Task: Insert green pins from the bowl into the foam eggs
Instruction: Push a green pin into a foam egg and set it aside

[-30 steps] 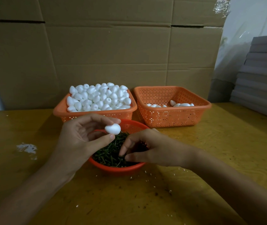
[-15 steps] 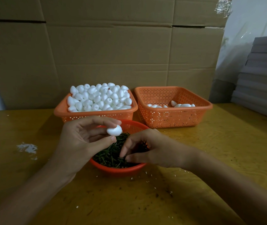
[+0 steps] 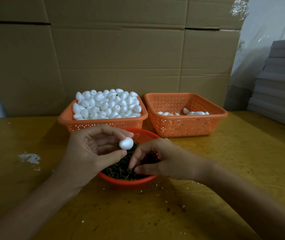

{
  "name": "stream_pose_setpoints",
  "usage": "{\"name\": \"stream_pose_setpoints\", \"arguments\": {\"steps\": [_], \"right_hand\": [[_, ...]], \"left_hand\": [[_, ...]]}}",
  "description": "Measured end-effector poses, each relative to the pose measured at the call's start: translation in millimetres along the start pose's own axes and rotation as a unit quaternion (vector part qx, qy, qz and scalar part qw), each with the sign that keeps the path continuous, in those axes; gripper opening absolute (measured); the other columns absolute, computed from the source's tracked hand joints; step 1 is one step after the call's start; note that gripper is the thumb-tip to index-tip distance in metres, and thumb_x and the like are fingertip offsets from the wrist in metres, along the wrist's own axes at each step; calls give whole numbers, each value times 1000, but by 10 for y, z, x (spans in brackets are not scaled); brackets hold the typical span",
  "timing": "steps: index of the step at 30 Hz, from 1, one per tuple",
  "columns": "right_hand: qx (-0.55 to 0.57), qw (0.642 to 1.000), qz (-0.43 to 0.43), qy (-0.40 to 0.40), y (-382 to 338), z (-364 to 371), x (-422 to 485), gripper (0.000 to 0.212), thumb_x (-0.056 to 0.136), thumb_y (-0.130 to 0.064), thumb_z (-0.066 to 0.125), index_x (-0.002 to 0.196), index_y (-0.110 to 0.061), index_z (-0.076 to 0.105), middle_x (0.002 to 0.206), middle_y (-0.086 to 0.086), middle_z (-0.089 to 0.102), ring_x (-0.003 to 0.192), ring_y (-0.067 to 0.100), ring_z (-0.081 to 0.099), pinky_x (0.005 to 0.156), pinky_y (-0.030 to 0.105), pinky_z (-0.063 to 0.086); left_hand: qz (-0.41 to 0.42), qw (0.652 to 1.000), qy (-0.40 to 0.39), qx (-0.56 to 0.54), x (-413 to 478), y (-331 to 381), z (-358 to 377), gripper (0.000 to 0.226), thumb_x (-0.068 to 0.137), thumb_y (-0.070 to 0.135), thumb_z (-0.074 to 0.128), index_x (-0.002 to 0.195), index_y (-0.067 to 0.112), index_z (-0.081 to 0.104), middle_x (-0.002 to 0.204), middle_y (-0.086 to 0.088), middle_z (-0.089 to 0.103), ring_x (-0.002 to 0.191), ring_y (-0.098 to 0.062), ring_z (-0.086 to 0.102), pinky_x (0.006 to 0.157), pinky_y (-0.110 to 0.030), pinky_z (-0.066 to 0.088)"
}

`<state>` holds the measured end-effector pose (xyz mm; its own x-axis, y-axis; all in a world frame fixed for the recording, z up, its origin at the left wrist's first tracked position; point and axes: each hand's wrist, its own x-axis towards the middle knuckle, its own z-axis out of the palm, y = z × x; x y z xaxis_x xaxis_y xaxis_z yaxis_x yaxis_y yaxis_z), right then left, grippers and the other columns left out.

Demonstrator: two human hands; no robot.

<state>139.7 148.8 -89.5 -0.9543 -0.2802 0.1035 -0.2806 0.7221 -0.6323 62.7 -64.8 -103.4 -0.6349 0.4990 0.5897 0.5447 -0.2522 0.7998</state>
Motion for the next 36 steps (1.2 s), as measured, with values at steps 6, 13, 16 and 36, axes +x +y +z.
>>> {"name": "stream_pose_setpoints", "arguments": {"steps": [6,13,16,36], "right_hand": [[-1,1000,1,2,-12,1,-7,12,94,-25,76,105,-29,77,99,-17,75,101,-5,66,112,56,37],[2,1000,6,0,-33,-12,-18,13,95,-23,75,107,-27,77,103,-14,76,105,-2,67,114,54,37],[0,1000,4,1,-38,-9,-17,13,95,-23,75,107,-26,77,103,-14,76,105,-2,67,114,54,36],[-82,997,5,3,-40,-11,-27,24,100,-26,68,122,-36,72,113,-14,74,113,-2,61,116,44,29]], "left_hand": [[7,1000,-1,11,2,6,2,27,66,-3,82,91,1,72,108,-11,79,101,-28,78,84,-35,64],[11,1000,-15,24,4,-15,-8,34,69,-3,84,100,6,73,106,-11,80,101,-29,77,81,-33,64],[9,999,-15,30,12,-7,-14,48,67,5,91,110,10,69,107,-10,79,102,-28,77,81,-31,63],[15,998,-35,49,1,27,-4,32,70,1,88,100,6,79,105,-8,79,98,-26,77,76,-28,63]]}}
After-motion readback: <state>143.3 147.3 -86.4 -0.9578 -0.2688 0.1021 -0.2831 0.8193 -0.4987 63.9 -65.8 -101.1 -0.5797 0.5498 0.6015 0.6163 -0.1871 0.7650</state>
